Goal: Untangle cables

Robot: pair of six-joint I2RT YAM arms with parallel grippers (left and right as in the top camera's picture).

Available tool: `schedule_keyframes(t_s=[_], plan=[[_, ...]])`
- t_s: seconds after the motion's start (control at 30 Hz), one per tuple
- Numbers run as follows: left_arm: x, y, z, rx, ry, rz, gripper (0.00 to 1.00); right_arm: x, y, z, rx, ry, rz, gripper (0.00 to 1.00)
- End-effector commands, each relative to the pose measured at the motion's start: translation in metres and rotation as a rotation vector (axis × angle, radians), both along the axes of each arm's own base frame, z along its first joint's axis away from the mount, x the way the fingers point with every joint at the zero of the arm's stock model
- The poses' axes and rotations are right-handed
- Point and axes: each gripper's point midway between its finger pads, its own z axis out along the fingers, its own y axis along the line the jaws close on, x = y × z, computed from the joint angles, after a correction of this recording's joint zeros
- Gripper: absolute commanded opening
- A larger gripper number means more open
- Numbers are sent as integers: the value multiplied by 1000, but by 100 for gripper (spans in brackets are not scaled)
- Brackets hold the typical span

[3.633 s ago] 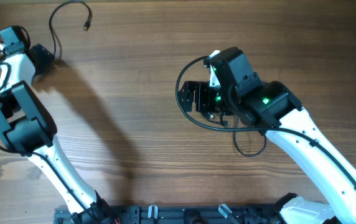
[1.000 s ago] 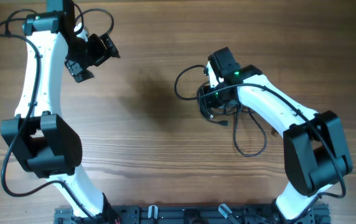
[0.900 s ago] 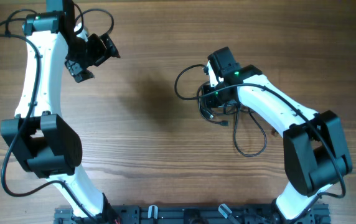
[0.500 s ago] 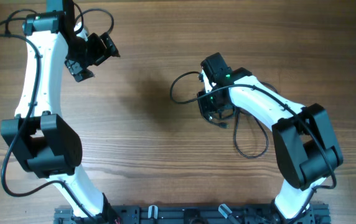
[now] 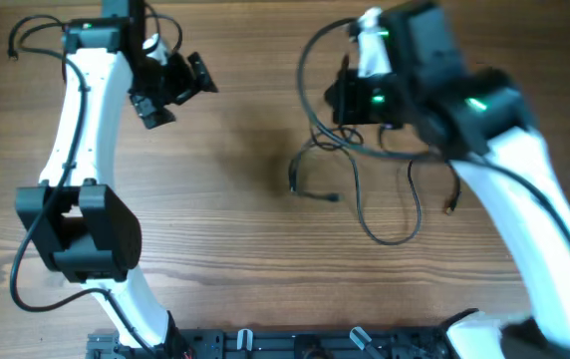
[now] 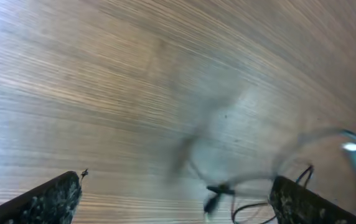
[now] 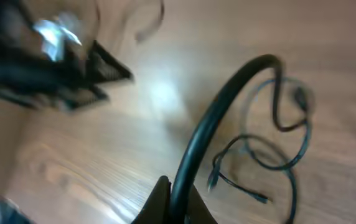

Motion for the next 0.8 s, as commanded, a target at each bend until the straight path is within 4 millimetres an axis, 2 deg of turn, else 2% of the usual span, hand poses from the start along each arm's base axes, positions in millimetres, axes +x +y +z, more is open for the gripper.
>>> schedule_keyframes(t_s=[0.0,0.03,0.13,0.2,0.23,0.3,0.37,0.4,0.47,0.5,0.57,0.6,0.67,0.73,0.77], plan=[[0,-8,-3,25,-5,-19,100,1,-67,55,10,-161,-399,4],[0,-11,-2,26,-7,-24,100,-4,-78,73,47,-208,-460,4],[0,-15,-2,26,-10,-34,100,-18,-82,121,195,-330,-475,4],[-1,-19,-2,25,-12,-43,100,-27,-87,140,241,-386,-479,4],[-1,-19,-2,26,-11,-43,100,-30,-93,144,247,-397,-505,4],[-1,-18,-2,26,-10,-43,100,-33,-108,136,246,-359,-604,4],[-1,-20,-2,25,-10,-47,100,-34,-119,112,226,-270,-706,4],[-2,-21,-2,25,-10,-49,100,-34,-117,105,215,-239,-702,4],[-1,-21,-2,25,-11,-49,100,-36,-93,102,282,-176,-608,4],[-2,-21,-3,25,-10,-49,100,-34,-78,116,351,-194,-531,4],[-3,-22,-3,25,-5,-51,100,-38,-51,181,470,-417,-306,4],[-4,-22,-3,26,-2,-51,100,-43,-49,207,495,-527,-248,4],[-3,-22,-3,26,-3,-51,100,-61,-63,261,581,-727,-243,5],[-3,-22,-3,25,-7,-52,100,-73,-83,292,587,-873,-294,4],[-3,-24,-3,25,-8,-56,100,-78,-90,300,565,-926,-310,4]])
